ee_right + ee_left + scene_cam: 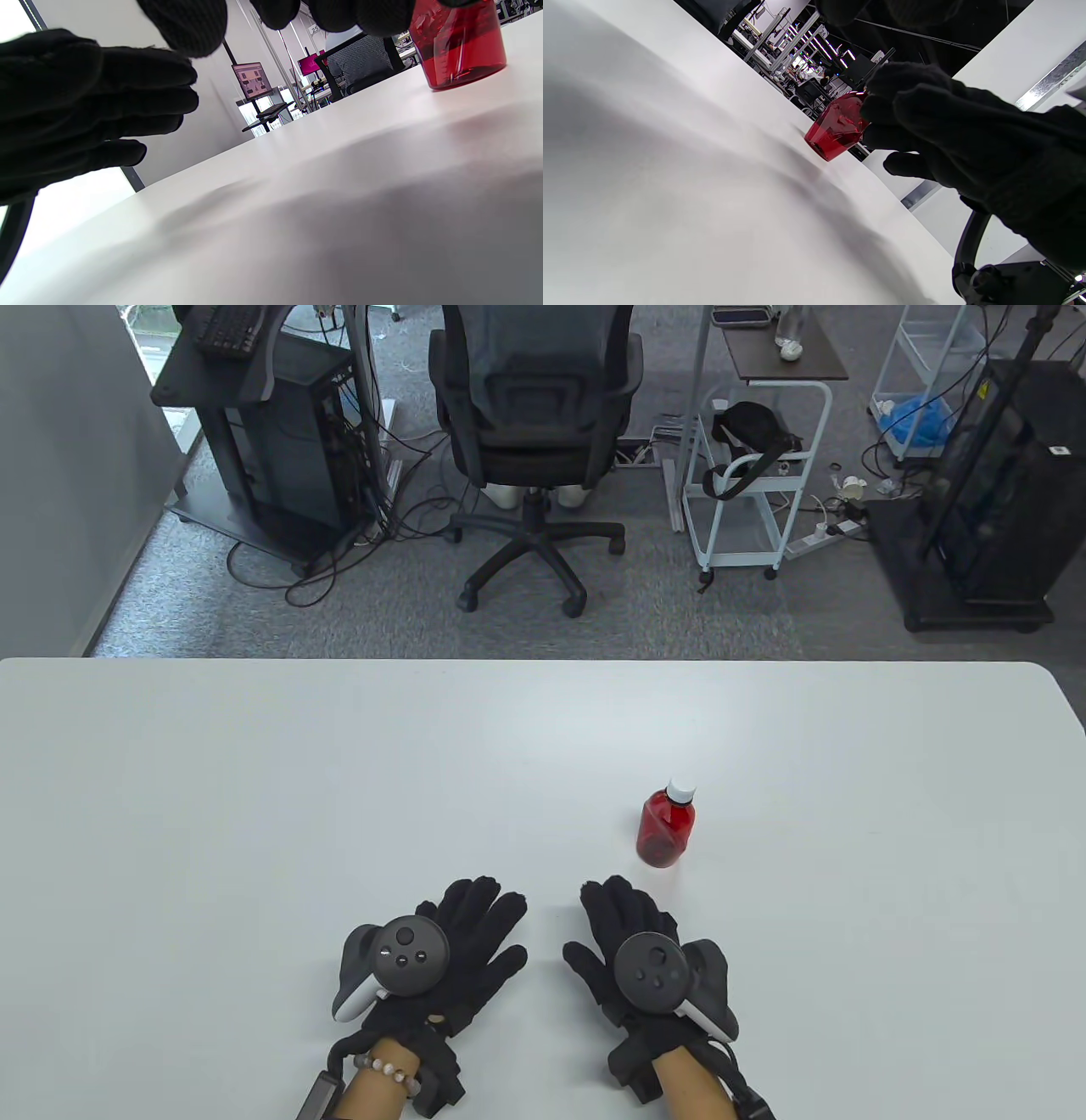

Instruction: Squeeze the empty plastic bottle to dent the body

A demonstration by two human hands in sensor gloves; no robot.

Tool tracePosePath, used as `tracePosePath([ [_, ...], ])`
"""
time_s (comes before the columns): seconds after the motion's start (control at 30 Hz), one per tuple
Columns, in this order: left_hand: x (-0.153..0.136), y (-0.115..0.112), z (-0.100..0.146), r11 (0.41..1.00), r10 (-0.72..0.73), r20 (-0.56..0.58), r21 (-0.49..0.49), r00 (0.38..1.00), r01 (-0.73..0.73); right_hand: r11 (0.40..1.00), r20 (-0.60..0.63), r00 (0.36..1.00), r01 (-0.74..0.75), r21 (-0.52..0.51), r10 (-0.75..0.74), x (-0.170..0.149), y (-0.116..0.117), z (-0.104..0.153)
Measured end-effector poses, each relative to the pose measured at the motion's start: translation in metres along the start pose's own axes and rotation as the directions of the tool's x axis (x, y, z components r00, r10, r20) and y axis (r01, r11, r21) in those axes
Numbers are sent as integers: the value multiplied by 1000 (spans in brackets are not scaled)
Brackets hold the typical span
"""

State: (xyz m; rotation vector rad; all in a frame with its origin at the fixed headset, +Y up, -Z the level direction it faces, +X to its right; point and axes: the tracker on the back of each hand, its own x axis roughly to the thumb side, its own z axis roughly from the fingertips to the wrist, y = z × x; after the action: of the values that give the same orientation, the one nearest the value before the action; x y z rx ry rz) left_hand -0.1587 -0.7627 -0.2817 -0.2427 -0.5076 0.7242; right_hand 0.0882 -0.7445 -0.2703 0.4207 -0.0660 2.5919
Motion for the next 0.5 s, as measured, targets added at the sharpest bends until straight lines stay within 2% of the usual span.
tracePosePath([
  [0.5,0,-9,-4,997,4,-21,-83,1000,-6,999,-12,999,40,12,-40,-6,-1,-1],
])
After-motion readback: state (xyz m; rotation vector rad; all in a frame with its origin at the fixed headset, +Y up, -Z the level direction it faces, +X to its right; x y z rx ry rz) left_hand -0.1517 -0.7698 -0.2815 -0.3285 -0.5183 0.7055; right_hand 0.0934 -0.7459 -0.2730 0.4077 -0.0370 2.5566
